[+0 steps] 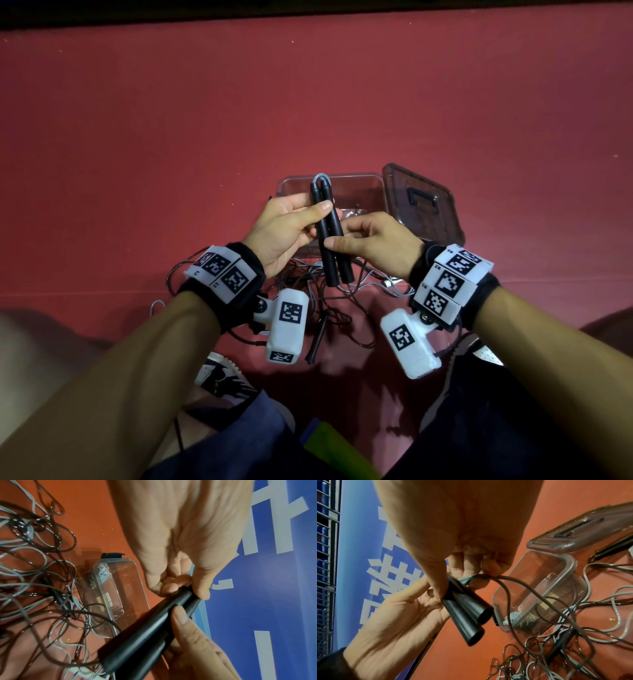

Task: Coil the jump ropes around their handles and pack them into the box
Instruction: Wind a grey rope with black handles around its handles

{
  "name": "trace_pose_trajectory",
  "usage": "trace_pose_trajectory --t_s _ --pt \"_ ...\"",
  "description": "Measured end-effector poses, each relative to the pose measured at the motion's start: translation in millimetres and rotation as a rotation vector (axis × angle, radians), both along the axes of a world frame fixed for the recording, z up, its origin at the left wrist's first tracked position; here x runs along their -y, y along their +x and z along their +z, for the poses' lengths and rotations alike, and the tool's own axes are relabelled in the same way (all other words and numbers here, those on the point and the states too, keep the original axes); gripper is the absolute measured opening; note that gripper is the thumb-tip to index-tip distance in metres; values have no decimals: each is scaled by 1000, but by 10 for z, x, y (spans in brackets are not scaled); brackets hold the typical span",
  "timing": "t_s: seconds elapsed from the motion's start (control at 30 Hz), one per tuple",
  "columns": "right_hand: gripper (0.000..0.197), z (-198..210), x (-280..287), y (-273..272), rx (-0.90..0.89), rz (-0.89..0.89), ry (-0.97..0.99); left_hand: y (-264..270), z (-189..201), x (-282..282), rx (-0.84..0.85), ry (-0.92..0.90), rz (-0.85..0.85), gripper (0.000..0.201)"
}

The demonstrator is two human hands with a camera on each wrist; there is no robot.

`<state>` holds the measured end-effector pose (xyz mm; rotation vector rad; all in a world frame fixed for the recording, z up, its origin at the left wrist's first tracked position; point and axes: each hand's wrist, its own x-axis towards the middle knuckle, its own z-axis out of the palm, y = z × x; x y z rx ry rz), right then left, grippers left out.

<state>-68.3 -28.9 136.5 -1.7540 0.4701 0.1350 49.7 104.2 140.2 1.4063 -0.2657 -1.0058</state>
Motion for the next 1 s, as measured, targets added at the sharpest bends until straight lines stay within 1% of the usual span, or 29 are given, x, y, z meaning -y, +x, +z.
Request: trace_pose_trajectory --t_s 0.13,0.2,0.33,0.43,0.5,0.57,0.73,0.77,0.9,1.0 --pt "20 2 16 6 19 -40 1 13 4 -18 13 -10 -24 15" --pt "22 -16 24 11 30 -48 -15 21 -10 -35 20 -6 -58 19" --pt "22 -8 18 30 56 -56 -9 -14 -51 -33 8 -1 -61 14" --pt "14 23 -3 29 67 -55 10 -25 -84 -28 28 -3 -43 13" --pt "12 40 -18 28 71 -56 17 -27 -100 -28 52 -9 -36 12" --pt "18 31 -22 33 66 -59 -11 -36 -109 -28 77 -8 -33 11" --pt "31 -45 13 41 12 -29 -191 -42 -122 -27 121 5 -61 12" --pt "34 -57 22 40 4 -24 -207 -42 -128 -26 118 10 -68 12" --pt "31 -64 36 41 18 -2 -242 -36 -127 -19 109 50 -79 9" --pt "41 -114 34 51 14 26 -294 -31 -127 -20 159 80 -71 9"
